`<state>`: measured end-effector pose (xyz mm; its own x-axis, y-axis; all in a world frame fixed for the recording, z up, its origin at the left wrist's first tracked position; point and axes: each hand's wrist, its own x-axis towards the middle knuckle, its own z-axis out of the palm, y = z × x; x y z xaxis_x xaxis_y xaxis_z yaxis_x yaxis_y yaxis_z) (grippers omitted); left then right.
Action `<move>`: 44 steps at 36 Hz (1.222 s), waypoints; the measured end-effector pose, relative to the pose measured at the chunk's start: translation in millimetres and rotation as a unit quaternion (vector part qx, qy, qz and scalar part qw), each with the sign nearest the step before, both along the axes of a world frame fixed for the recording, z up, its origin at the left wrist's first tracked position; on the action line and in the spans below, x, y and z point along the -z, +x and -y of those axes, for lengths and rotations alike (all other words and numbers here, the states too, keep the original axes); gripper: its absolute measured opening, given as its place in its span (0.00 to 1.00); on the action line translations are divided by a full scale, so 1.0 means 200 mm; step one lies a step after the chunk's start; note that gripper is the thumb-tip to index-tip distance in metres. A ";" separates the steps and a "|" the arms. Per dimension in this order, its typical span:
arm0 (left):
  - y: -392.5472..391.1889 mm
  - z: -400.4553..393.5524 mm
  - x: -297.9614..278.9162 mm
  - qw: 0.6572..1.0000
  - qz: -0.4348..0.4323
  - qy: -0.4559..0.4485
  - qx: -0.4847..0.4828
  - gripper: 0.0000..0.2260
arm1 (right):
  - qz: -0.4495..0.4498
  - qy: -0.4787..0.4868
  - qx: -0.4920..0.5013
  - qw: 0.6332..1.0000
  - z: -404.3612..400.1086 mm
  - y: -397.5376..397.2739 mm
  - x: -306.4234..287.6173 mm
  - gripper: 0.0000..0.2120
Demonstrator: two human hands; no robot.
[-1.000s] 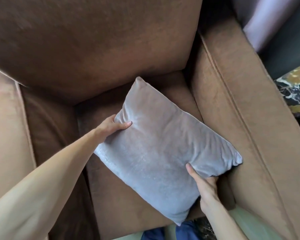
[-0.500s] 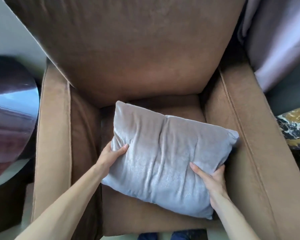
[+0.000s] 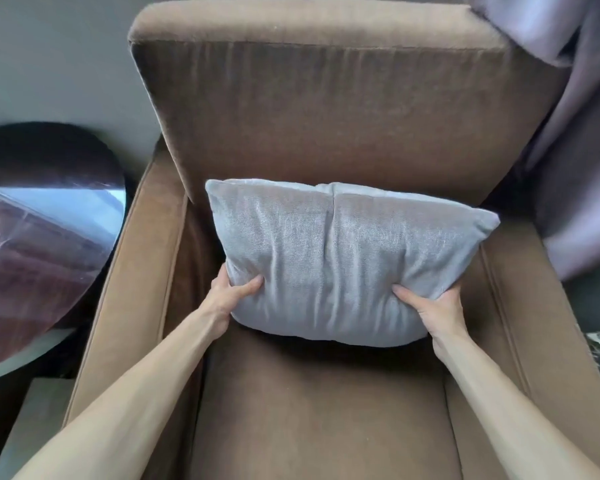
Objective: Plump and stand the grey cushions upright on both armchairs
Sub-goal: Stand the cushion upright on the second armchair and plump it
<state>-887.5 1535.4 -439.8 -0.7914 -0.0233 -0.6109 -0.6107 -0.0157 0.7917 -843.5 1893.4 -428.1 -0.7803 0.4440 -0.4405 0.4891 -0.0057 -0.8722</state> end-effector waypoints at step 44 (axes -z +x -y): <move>-0.18 -0.15 -0.46 0.756 -0.437 -0.388 0.294 0.24 | -0.083 0.254 -0.260 0.928 0.05 -0.29 -0.57 0.15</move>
